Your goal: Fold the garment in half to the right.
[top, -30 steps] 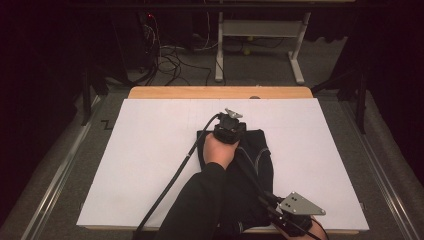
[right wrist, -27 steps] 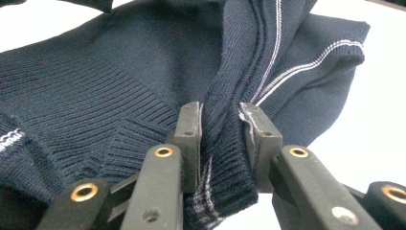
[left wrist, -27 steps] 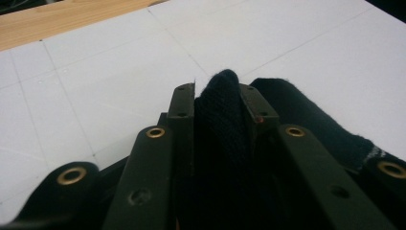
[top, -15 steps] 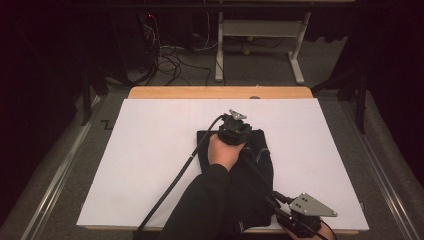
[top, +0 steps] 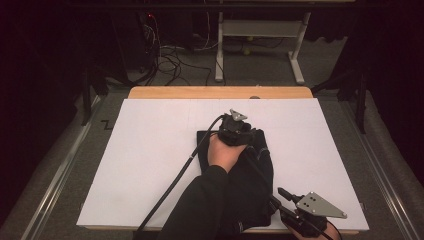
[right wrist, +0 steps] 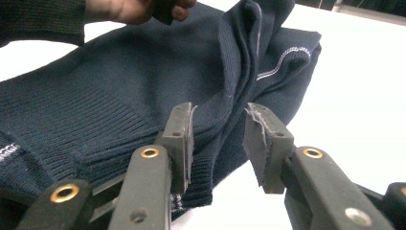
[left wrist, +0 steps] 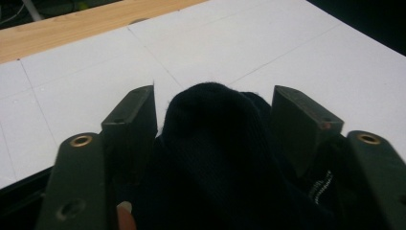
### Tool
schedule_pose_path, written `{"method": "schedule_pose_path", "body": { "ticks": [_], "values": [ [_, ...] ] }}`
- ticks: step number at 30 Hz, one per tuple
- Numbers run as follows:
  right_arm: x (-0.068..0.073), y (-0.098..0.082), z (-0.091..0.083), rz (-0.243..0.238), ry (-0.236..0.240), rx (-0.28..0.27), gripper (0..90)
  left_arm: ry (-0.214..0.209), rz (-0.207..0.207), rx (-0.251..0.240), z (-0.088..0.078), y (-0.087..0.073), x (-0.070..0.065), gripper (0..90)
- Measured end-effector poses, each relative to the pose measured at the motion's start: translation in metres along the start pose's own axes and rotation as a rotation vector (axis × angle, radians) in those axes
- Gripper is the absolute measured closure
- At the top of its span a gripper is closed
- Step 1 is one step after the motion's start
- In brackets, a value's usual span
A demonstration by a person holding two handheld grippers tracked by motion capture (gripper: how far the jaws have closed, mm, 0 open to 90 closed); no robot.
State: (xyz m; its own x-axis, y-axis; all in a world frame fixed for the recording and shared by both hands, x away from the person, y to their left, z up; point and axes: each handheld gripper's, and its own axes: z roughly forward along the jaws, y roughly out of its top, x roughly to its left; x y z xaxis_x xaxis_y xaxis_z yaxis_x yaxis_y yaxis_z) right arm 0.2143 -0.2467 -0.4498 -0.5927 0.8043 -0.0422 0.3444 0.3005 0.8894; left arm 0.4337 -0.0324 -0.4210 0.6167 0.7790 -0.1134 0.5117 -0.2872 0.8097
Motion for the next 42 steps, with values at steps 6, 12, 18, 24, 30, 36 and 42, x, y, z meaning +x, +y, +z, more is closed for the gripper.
{"method": "schedule_pose_path", "body": {
  "ticks": [6,12,18,24,30,36,42],
  "values": [
    [-0.002,0.003,-0.001,0.008,0.0,-0.017,64.4,-0.027,-0.019,-0.052,-0.014,-0.003,0.004,20.8],
    [-0.003,0.015,0.004,0.005,0.015,-0.026,65.3,-0.057,-0.022,-0.068,-0.038,-0.013,0.016,12.0],
    [0.002,0.036,0.024,-0.032,0.046,-0.018,73.4,-0.052,-0.032,-0.106,-0.071,-0.036,0.035,0.6],
    [0.007,0.056,0.062,-0.101,0.028,0.061,90.0,-0.045,-0.013,-0.135,-0.105,-0.065,0.056,0.0],
    [0.008,0.084,0.104,-0.131,-0.026,0.165,90.0,-0.012,0.016,-0.134,-0.144,-0.102,0.079,0.0],
    [0.002,0.09,0.134,-0.167,-0.106,0.275,90.0,0.017,-0.004,-0.145,-0.179,-0.138,0.102,0.0],
    [-0.026,0.076,0.136,-0.074,-0.178,0.298,90.0,0.055,-0.016,-0.123,-0.196,-0.167,0.121,0.0]
  ]
}}
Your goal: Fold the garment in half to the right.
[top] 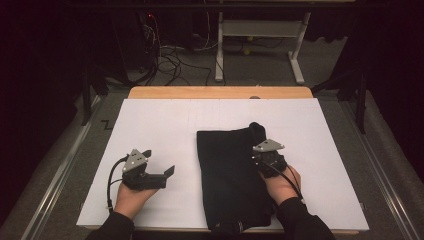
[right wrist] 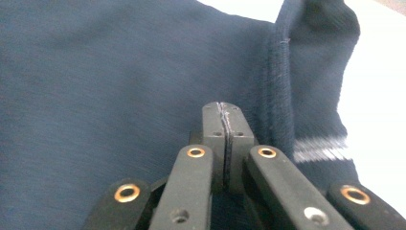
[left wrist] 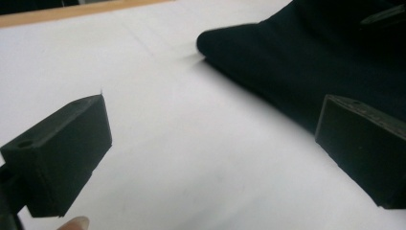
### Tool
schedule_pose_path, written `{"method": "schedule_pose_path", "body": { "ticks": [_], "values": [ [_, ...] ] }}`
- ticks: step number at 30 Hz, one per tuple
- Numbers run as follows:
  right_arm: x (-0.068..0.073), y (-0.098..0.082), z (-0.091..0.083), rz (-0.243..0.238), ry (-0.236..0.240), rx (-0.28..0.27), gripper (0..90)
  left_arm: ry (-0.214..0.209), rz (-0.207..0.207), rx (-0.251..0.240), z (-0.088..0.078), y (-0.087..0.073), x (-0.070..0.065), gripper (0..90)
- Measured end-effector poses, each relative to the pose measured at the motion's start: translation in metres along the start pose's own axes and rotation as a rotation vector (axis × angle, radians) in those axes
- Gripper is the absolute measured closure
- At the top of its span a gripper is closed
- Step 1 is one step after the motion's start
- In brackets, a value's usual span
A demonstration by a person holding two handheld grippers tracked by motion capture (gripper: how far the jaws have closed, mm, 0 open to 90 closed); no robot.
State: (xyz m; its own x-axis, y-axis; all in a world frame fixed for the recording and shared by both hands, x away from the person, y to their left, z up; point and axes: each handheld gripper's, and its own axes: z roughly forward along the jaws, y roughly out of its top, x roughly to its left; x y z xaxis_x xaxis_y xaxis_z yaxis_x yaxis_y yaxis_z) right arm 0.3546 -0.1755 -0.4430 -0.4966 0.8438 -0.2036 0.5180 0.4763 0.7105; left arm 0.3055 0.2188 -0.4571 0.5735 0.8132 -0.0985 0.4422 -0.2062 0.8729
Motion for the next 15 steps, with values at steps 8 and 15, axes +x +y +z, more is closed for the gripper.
{"method": "schedule_pose_path", "body": {
  "ticks": [8,15],
  "values": [
    [-0.027,-0.037,-0.01,0.069,-0.023,0.001,90.0,0.01,-0.022,0.011,-0.002,-0.009,0.007,0.0],
    [-0.055,-0.094,-0.048,0.178,-0.037,-0.059,90.0,0.008,-0.013,0.024,-0.003,-0.013,0.004,0.0]
  ]
}}
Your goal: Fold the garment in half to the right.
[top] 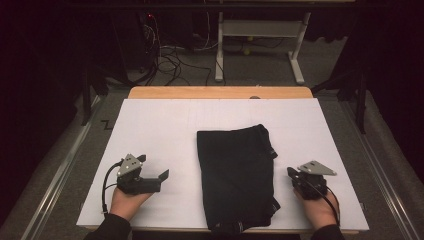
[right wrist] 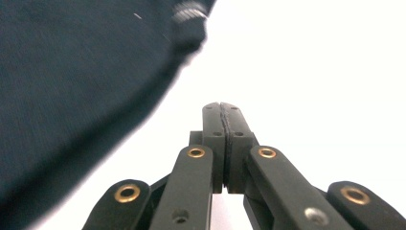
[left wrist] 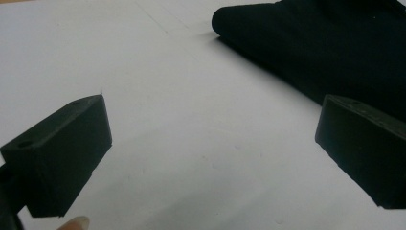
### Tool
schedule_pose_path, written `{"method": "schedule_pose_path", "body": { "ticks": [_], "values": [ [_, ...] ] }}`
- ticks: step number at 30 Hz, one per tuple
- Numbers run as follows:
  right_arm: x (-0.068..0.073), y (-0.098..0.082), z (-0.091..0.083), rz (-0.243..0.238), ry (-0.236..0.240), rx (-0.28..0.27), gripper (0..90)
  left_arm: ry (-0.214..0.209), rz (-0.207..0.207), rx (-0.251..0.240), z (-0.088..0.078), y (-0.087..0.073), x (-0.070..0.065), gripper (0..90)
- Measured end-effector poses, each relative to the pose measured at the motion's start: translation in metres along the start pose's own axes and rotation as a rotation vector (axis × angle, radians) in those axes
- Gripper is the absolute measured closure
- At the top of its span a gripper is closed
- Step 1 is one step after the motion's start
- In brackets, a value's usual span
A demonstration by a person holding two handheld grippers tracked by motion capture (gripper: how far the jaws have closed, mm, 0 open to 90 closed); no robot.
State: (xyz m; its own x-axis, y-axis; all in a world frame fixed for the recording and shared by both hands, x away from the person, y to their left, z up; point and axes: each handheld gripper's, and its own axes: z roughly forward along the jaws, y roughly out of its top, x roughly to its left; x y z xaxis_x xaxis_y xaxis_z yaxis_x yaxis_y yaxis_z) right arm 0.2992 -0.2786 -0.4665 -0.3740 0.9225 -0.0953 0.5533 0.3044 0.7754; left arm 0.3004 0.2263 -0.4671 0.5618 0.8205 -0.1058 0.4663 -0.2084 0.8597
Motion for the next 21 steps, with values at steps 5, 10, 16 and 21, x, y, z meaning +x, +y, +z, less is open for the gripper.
{"method": "schedule_pose_path", "body": {
  "ticks": [5,10,16,21],
  "values": [
    [-0.015,-0.019,-0.019,0.054,0.025,-0.063,90.0,-0.016,0.002,0.017,0.0,-0.005,-0.004,0.0],
    [-0.021,-0.027,-0.032,0.081,0.051,-0.168,75.4,-0.024,-0.008,0.006,-0.006,-0.008,-0.004,0.0],
    [-0.02,-0.028,-0.037,0.076,0.072,-0.23,58.6,-0.022,-0.004,-0.02,-0.016,-0.01,-0.004,0.0],
    [-0.022,-0.031,-0.043,0.073,0.113,-0.316,32.2,-0.024,-0.021,-0.025,-0.019,-0.012,0.001,0.0]
  ]
}}
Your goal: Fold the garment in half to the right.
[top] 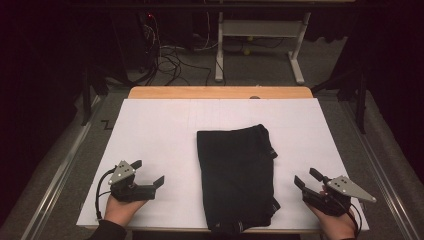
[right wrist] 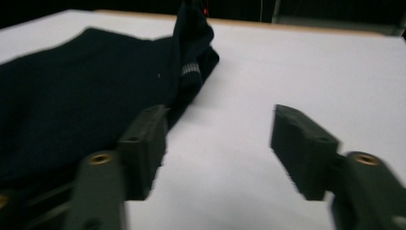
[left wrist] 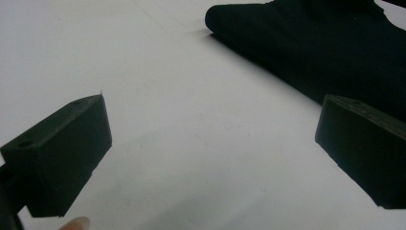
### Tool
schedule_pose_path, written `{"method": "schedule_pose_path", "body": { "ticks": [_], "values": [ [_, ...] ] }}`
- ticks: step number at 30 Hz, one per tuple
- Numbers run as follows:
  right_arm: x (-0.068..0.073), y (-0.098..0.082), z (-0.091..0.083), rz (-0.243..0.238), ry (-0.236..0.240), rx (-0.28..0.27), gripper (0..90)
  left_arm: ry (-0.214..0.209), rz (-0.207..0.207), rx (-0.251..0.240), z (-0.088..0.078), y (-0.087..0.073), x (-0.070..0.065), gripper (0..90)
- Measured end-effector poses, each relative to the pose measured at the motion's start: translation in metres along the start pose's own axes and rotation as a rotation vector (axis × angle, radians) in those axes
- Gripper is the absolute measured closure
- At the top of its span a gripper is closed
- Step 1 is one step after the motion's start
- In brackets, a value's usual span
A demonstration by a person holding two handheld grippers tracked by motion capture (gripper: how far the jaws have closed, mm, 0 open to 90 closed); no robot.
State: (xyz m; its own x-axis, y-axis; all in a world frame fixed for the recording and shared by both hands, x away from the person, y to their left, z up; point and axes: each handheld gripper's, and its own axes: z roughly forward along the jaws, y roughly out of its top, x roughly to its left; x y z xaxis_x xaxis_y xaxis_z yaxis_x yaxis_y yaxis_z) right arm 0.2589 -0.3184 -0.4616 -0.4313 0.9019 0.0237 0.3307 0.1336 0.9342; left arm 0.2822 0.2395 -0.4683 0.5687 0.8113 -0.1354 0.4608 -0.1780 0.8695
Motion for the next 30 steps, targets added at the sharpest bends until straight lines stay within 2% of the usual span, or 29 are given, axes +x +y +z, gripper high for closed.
{"method": "schedule_pose_path", "body": {
  "ticks": [2,8,14,18,20,30],
  "values": [
    [-0.0003,0.0007,-0.0026,0.005,0.0,-0.034,17.5,-0.004,0.002,0.001,0.0005,0.0001,0.0002,0.0],
    [0.0,0.0013,-0.0044,0.0,-0.012,-0.074,0.4,-0.013,0.014,-0.004,0.0027,0.0033,-0.0019,0.0],
    [-0.0002,0.0011,-0.0057,0.007,-0.003,-0.091,0.3,-0.015,0.014,-0.017,0.0046,0.005,-0.0011,0.0],
    [0.001,0.002,-0.0075,-0.014,-0.006,-0.094,0.3,-0.012,0.027,-0.012,0.0071,0.005,-0.0014,0.0],
    [0.0021,0.0026,-0.0077,-0.02,-0.006,-0.1,0.3,-0.017,0.021,-0.014,0.0066,0.0038,-0.0013,0.0],
    [0.006,0.0017,-0.0058,-0.031,-0.002,-0.088,0.3,-0.015,0.012,-0.031,0.0043,0.0034,0.0032,0.0]
  ]
}}
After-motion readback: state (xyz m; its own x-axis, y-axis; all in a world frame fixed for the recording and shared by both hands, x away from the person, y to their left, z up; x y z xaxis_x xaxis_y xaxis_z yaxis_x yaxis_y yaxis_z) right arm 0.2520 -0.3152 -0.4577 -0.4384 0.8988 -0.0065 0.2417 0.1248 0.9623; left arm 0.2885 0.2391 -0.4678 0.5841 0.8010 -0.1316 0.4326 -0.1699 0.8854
